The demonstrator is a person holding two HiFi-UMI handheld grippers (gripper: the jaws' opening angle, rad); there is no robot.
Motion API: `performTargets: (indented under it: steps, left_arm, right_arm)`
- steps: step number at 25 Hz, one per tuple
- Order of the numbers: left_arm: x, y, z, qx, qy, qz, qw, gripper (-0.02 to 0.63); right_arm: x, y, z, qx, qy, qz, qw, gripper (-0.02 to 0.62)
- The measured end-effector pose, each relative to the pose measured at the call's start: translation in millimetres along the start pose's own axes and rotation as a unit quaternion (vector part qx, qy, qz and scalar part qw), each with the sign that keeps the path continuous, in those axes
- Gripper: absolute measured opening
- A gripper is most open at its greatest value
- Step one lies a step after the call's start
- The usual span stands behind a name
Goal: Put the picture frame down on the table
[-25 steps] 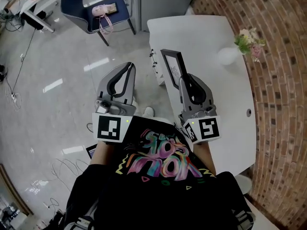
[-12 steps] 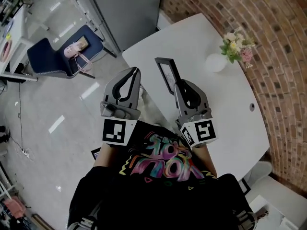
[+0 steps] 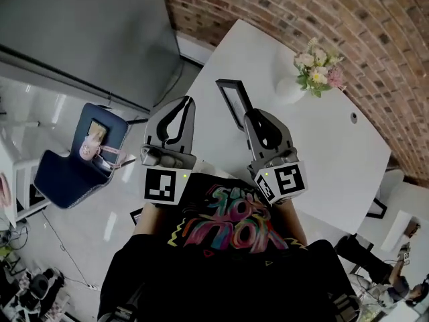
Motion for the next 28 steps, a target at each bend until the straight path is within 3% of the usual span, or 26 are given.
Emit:
performTargets:
  steps: [4, 9, 14, 28]
  left_arm:
    - [37, 4, 20, -0.005, 0.073, 0.004, 0.9973, 0.029]
    - [63, 11, 20, -0.011, 0.123, 0.010, 0.9924, 0.029]
    - [67, 17, 8, -0.015, 0.142, 0.013, 0.9896, 0.029]
    - [67, 23, -23, -0.020, 0.157, 0.008, 0.9874, 0.029]
  right_arm:
    - [12, -7, -9, 0.024, 0.073, -0.008, 0.997, 0.089]
    - [11, -7, -25, 0.045, 0.117, -0.008, 0.992, 0.089]
    - [-1, -4, -34, 0.078, 0.123, -0.015, 0.989, 0.089]
    - [-25, 4, -46, 0.106, 0.117, -0.023, 0.987, 0.089]
Point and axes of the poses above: the fingertips, and each gripper's own axes: x forward along the fingers, z to its left, y out of its underside, the point moved 10 cm from there along -x, backward along the fingers, and after that the axes turned 2 degrees about -y, right-handed, at the moved point
